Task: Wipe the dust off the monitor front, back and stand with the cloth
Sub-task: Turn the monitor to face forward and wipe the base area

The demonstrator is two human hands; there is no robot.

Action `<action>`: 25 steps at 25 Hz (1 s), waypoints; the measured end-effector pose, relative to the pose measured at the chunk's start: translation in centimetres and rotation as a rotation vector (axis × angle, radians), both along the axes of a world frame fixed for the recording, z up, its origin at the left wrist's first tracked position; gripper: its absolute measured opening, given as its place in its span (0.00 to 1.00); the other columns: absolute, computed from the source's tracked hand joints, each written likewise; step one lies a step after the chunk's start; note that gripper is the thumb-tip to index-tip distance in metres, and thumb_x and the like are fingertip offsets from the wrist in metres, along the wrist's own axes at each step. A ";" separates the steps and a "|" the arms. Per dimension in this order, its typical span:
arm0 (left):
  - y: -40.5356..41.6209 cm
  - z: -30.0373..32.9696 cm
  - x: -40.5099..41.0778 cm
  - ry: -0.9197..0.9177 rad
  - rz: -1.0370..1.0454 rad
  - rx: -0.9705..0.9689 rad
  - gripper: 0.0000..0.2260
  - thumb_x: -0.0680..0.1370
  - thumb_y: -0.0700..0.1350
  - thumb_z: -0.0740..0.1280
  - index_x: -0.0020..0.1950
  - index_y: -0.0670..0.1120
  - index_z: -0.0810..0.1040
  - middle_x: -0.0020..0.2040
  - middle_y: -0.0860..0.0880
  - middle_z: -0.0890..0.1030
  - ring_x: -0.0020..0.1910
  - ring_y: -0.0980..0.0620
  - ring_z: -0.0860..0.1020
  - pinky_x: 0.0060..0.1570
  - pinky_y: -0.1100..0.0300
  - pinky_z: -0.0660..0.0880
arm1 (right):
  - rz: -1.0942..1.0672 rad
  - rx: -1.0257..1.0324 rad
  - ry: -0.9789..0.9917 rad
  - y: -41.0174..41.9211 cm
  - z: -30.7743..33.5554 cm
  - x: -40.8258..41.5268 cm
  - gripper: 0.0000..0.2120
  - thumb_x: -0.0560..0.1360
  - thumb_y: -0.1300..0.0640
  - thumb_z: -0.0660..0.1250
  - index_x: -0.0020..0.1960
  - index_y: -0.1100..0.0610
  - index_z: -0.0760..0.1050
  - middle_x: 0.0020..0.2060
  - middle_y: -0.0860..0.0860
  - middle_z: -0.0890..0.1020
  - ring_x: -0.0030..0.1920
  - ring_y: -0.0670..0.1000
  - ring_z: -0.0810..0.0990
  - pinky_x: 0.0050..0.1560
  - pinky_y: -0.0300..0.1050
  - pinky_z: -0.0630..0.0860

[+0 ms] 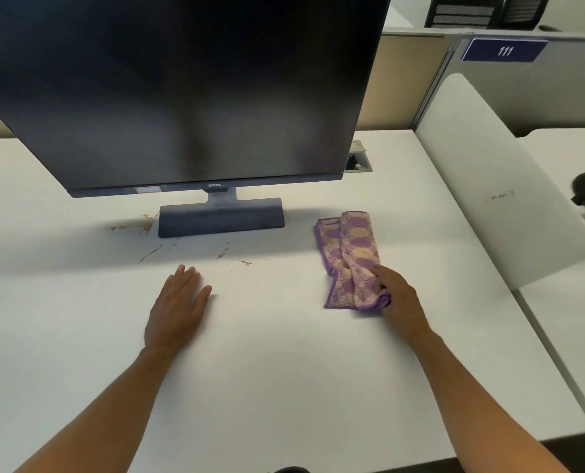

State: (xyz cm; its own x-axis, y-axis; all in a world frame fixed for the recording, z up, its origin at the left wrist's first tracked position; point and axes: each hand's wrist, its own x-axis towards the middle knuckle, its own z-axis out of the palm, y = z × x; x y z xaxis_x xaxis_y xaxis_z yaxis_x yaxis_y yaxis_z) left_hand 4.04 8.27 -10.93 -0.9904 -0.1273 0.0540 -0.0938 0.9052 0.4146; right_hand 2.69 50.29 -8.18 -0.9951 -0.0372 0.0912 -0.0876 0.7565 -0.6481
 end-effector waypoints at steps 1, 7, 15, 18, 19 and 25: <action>0.0 0.1 0.1 0.004 -0.005 0.001 0.21 0.82 0.53 0.59 0.72 0.45 0.71 0.75 0.49 0.68 0.77 0.53 0.58 0.73 0.60 0.50 | 0.006 0.006 -0.033 0.2 0.3 0.3 0.26 0.66 0.80 0.61 0.64 0.69 0.74 0.57 0.61 0.79 0.58 0.62 0.77 0.59 0.44 0.69; -0.1 0.3 0.2 0.010 -0.026 0.013 0.20 0.82 0.52 0.58 0.71 0.44 0.72 0.74 0.48 0.69 0.76 0.51 0.60 0.72 0.60 0.50 | -0.264 -0.070 0.140 -0.2 2.8 1.0 0.25 0.66 0.79 0.55 0.55 0.61 0.78 0.52 0.54 0.83 0.49 0.53 0.81 0.49 0.40 0.73; -0.4 0.0 0.2 0.004 -0.053 0.013 0.20 0.83 0.53 0.56 0.71 0.44 0.72 0.74 0.48 0.69 0.76 0.51 0.60 0.73 0.58 0.52 | 0.020 0.473 -0.090 -6.0 -0.2 -2.1 0.25 0.81 0.48 0.58 0.74 0.57 0.63 0.73 0.54 0.67 0.73 0.55 0.63 0.73 0.54 0.57; -0.4 -0.1 0.1 -0.002 -0.046 0.014 0.21 0.83 0.54 0.56 0.72 0.45 0.71 0.74 0.49 0.68 0.76 0.52 0.59 0.73 0.59 0.51 | 0.058 0.523 -0.103 -4.4 -1.1 -2.6 0.27 0.80 0.51 0.56 0.78 0.54 0.57 0.77 0.50 0.60 0.77 0.51 0.55 0.76 0.50 0.48; -0.4 -0.1 0.1 -0.009 -0.044 0.021 0.22 0.83 0.55 0.55 0.72 0.45 0.71 0.75 0.49 0.68 0.76 0.52 0.59 0.73 0.59 0.51 | 0.072 0.515 -0.124 -3.9 -0.9 -2.8 0.28 0.80 0.52 0.56 0.78 0.53 0.56 0.78 0.49 0.59 0.78 0.50 0.54 0.76 0.49 0.47; -0.4 0.2 0.1 -0.021 -0.050 0.019 0.24 0.82 0.56 0.53 0.74 0.44 0.68 0.76 0.49 0.66 0.77 0.53 0.56 0.73 0.61 0.48 | 0.075 0.596 -0.196 -3.7 -0.5 -2.9 0.30 0.80 0.49 0.54 0.79 0.52 0.51 0.79 0.49 0.54 0.78 0.51 0.50 0.76 0.54 0.45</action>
State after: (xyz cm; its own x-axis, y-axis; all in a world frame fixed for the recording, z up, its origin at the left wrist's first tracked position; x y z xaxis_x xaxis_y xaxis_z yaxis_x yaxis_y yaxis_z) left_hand 4.17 7.88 -10.72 -0.9964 -0.0788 0.0315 -0.0576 0.9008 0.4304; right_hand -0.24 46.58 -8.68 -0.9839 -0.0954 -0.1508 -0.0764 0.9890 -0.1268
